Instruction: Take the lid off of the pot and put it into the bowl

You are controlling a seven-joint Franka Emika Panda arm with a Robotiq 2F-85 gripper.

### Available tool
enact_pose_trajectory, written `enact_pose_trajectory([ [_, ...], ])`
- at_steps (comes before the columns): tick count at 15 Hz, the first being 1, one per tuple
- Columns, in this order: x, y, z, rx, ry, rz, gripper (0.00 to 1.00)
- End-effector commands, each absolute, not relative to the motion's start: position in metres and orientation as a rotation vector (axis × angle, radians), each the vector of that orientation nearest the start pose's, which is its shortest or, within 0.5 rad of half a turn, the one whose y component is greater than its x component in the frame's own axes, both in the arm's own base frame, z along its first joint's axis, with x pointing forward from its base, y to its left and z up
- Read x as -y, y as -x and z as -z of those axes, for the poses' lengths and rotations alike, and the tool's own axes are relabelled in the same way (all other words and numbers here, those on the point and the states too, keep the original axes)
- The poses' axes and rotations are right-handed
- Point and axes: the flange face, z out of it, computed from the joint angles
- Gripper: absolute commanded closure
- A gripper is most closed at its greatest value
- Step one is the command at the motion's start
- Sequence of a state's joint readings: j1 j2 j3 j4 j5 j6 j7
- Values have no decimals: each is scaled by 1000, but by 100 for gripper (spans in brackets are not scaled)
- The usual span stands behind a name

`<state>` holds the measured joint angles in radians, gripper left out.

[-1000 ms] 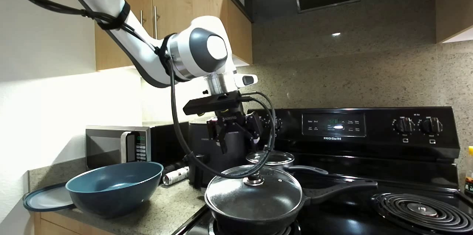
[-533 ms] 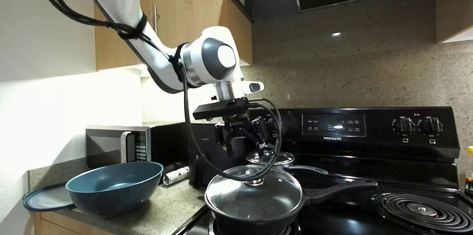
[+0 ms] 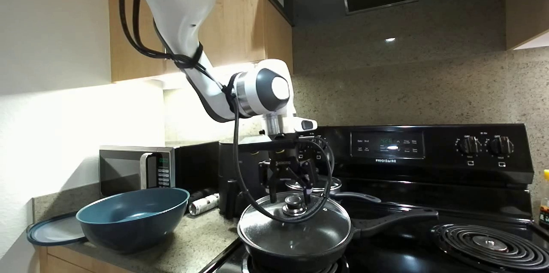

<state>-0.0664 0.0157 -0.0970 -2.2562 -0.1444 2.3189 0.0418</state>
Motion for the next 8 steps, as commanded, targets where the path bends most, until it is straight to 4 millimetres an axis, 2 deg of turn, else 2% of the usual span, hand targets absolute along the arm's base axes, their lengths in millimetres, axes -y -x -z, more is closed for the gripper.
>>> enact_pose_trajectory([
  [1,88,-516,-364,-248,3257,-113,0],
  [4,87,-511,-373,-258,3251,-156,0],
  [6,88,-513,-376,-236,3252,-112,4],
  [8,89,-516,-375,-213,3260,-90,1],
])
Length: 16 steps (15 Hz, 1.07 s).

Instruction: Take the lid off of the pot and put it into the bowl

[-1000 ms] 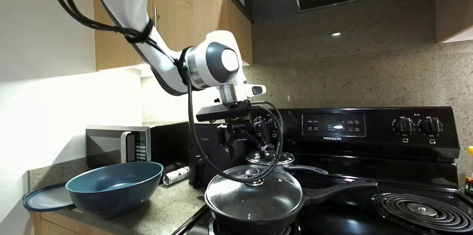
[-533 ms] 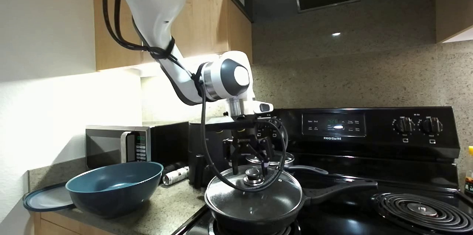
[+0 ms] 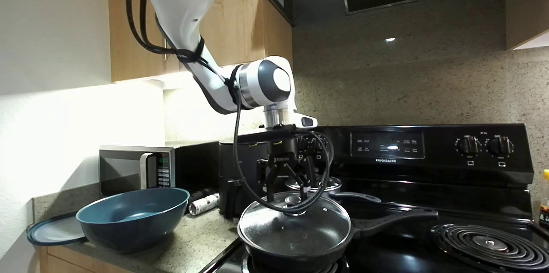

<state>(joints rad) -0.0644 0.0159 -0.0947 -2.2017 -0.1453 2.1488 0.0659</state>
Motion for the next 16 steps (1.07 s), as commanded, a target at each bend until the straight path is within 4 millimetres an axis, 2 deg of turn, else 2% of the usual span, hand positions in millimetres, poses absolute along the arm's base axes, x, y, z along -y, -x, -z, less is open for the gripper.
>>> enact_pose_trajectory([
  [1,90,-518,-373,-213,3265,-93,0],
  [6,90,-519,-368,-217,3253,-112,0],
  [14,89,-530,-365,-143,3244,13,0],
  [15,89,-530,-365,-148,3246,3,3],
  [16,89,-529,-364,-157,3247,-17,26],
])
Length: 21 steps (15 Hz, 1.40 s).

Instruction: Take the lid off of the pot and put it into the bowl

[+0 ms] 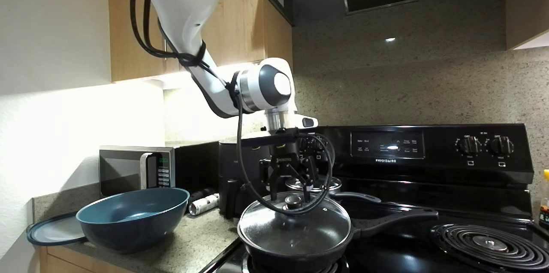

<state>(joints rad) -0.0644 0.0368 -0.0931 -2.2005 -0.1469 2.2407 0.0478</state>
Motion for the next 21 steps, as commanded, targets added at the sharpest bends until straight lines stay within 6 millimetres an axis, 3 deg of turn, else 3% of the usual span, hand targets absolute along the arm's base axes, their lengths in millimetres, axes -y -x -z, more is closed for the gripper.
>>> enact_pose_trajectory([
  [1,90,-528,-363,-165,3250,-33,27],
  [7,95,-525,-361,-181,3236,-67,63],
  [10,97,-524,-365,-189,3232,-63,73],
  [13,96,-521,-372,-201,3242,-83,75],
  [17,81,-502,-415,-162,3289,7,75],
  [21,61,-474,-482,-107,3324,228,75],
])
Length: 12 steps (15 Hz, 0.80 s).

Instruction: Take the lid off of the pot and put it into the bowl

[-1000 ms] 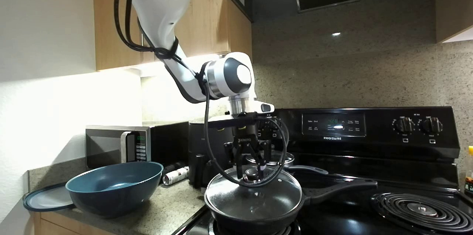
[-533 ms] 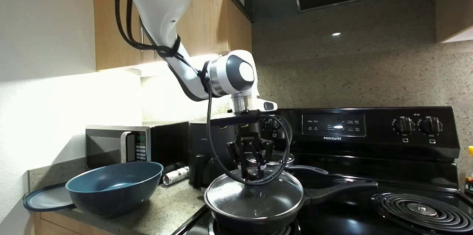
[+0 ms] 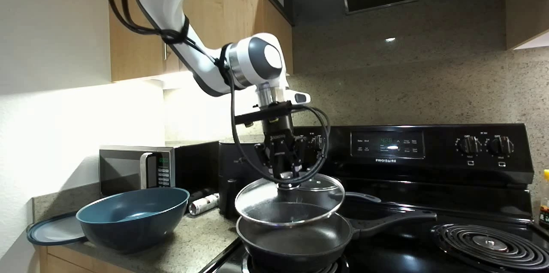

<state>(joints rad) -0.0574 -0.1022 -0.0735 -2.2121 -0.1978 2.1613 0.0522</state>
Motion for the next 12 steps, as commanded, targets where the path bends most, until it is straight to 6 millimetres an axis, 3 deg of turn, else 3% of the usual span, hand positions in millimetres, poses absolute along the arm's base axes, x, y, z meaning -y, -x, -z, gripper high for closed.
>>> enact_pose_trajectory([
  [1,56,-464,-499,-88,3326,270,75],
  [2,52,-454,-513,-68,3320,274,75],
  [3,61,-485,-482,-94,3308,211,50],
  [5,54,-466,-506,-86,3309,249,50],
  [7,52,-458,-509,-84,3309,257,50],
  [8,52,-460,-505,-96,3298,238,75],
  [9,48,-464,-503,-83,3304,225,75],
  [12,-3,-484,-494,128,3390,210,75],
])
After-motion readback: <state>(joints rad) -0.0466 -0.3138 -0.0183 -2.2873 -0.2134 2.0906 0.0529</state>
